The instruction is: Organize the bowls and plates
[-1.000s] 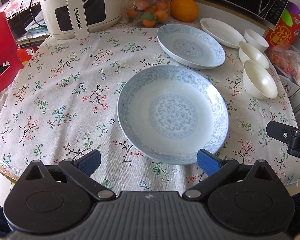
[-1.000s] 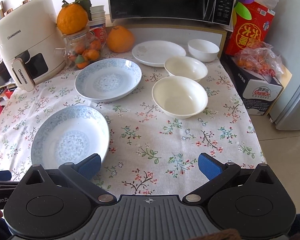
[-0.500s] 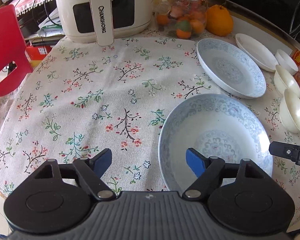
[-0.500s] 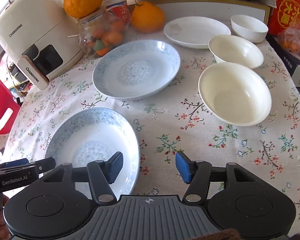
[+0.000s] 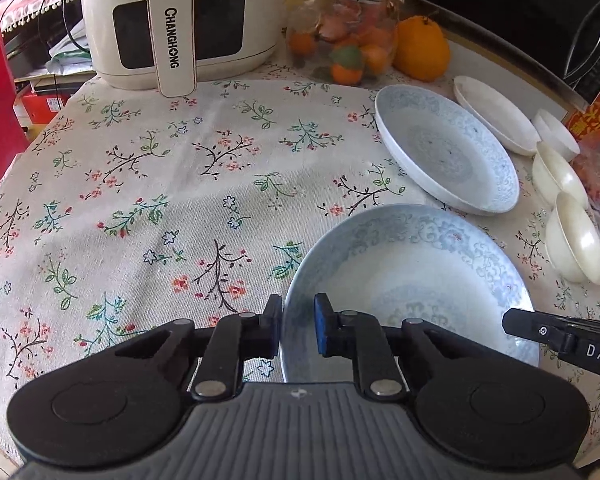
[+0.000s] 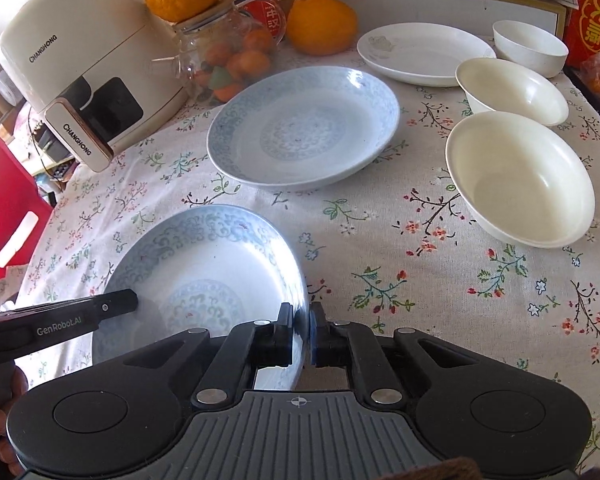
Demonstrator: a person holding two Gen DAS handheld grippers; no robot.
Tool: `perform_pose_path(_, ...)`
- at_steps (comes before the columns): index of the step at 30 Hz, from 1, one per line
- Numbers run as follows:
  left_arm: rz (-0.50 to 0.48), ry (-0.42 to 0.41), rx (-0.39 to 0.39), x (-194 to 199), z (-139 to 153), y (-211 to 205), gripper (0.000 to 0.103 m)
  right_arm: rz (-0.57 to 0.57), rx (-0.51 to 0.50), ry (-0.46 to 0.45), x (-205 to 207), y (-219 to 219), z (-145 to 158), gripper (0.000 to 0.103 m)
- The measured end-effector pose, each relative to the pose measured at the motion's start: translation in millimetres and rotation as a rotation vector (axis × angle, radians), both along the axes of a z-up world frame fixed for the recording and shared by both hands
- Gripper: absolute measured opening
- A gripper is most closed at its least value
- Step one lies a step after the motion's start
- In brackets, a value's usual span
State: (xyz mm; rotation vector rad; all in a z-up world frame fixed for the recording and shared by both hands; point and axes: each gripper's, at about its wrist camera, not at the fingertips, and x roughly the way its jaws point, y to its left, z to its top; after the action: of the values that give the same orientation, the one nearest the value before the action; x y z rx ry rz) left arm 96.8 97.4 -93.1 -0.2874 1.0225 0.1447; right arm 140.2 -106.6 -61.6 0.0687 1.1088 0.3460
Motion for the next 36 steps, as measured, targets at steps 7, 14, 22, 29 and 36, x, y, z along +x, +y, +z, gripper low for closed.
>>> perform_pose_path(7, 0.058, -0.051, -0.017, -2.6, 12.4, 30.5, 0.009, 0.024, 0.015, -0.008, 2.3, 25.1, 7.8, 0.007)
perform_pose_path(14, 0.029, -0.063, -0.1, -7.2, 6.0, 36.1, 0.018, 0.005, 0.014, 0.023, 5.6, 21.0, -6.7, 0.007)
perform_pose_path(22, 0.02, -0.005, -0.102, -7.9, -5.3, 28.4, 0.016, -0.002, 0.017, 0.013, -0.2, 16.9, -8.9, 0.008)
perform_pose_path(29, 0.017, -0.008, -0.064, -28.3, 4.2, 31.4, 0.014, 0.025, 0.024, 0.009, -23.5, 20.3, -3.8, 0.009)
perform_pose_path(36, -0.053, -0.024, -0.094, -26.0, -2.0, 11.9, 0.014, -0.046, -0.026, -0.041, -30.5, -0.6, 5.4, 0.009)
